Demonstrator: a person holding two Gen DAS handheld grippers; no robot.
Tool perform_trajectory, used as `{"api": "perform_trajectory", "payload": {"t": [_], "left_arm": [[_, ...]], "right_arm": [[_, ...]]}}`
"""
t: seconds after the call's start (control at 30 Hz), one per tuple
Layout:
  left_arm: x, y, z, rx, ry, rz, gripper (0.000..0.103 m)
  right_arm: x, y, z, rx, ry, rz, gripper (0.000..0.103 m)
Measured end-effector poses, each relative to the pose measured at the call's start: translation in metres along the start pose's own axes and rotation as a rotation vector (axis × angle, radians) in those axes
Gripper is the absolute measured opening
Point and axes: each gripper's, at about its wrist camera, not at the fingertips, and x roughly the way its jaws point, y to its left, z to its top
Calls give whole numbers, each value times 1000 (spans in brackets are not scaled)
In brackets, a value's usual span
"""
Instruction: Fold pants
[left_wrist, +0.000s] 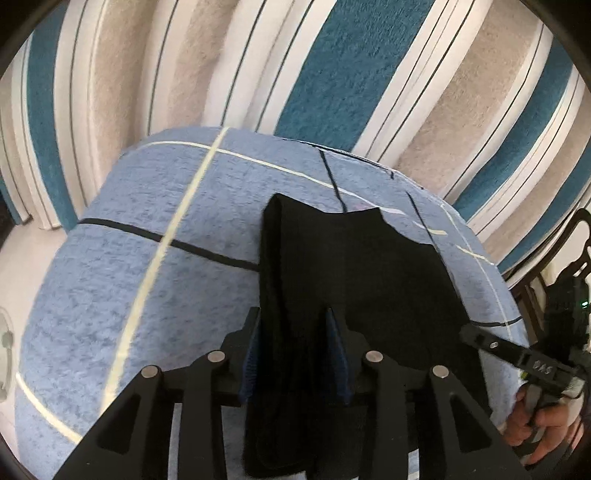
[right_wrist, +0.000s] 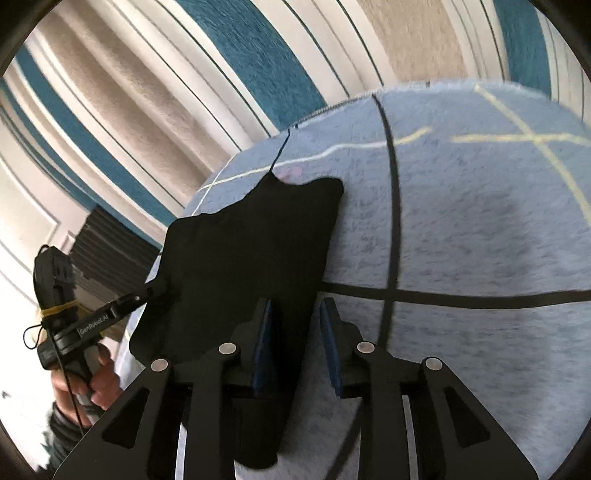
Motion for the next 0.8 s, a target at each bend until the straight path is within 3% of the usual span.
{"api": "perform_trajectory", "payload": {"t": [0.17,0.33,0.43,0.53,0.67,0.8], "left_arm": [[-30,-14,-6,51,-80,90,38],[-60,-44,-26,97,-139,34,38],[-55,-57,-43,135,-107,30,38],[-36,-57,-55,134,-46,73,38],[-32,-60,-62,169,-58,123,38],[-36,-64,-62,161,-57,153,38]], "right_arm": [[-27,35,-14,-120,-63,-24,28],[-18,61,-44,-243,-26,-29,27],[-4,56,-53,-249,12,-54,27],[-1,52,-55,-262,21,-43,28],[-5,55,-52,-275,34,-61,29],[-17,63,-58,-287,21,-64,43]]}}
